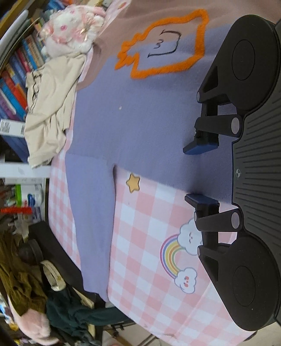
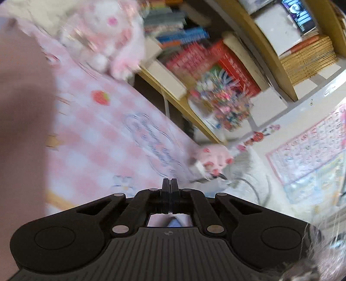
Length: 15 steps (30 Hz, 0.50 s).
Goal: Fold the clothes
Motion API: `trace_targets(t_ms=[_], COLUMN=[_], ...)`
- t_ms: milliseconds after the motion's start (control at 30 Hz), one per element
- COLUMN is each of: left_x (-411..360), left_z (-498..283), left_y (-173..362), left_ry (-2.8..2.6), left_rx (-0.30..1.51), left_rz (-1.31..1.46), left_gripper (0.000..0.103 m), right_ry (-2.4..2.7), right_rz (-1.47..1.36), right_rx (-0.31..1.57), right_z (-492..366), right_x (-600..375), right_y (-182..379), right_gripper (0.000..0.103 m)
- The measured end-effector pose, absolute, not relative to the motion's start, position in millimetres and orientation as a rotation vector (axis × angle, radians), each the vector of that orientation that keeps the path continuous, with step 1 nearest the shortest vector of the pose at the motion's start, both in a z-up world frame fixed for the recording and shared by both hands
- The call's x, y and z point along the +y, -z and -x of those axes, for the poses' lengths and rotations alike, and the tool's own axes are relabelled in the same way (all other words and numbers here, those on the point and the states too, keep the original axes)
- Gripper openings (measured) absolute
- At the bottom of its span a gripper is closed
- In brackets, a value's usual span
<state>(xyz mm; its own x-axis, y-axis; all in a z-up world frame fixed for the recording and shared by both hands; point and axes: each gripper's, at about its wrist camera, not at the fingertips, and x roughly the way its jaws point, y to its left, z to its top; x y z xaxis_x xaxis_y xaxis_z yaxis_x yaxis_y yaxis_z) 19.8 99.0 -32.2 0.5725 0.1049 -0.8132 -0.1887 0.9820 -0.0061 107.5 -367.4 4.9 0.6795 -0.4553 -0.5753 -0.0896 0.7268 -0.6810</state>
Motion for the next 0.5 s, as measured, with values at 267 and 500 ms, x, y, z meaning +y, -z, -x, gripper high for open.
trace_targets(t_ms=[267,500], left_x=[105.0,106.2], left_z=[-18.5,-18.8], left_y=[33.1,33.1], left_ry=[-0.14,-0.116], left_rx=[0.946,0.945], left_rz=[0.114,0.097], left_gripper=[0.041,0.042], right_ry=[-0.113,-0.174], right_rz=[0.218,0.057], right_rx=[0.982,1.127], right_z=[-72.4,-49.9], right_x=[-380.9,-391.6], right_y=[-8.6,21.0], right_gripper=[0.063,0.036])
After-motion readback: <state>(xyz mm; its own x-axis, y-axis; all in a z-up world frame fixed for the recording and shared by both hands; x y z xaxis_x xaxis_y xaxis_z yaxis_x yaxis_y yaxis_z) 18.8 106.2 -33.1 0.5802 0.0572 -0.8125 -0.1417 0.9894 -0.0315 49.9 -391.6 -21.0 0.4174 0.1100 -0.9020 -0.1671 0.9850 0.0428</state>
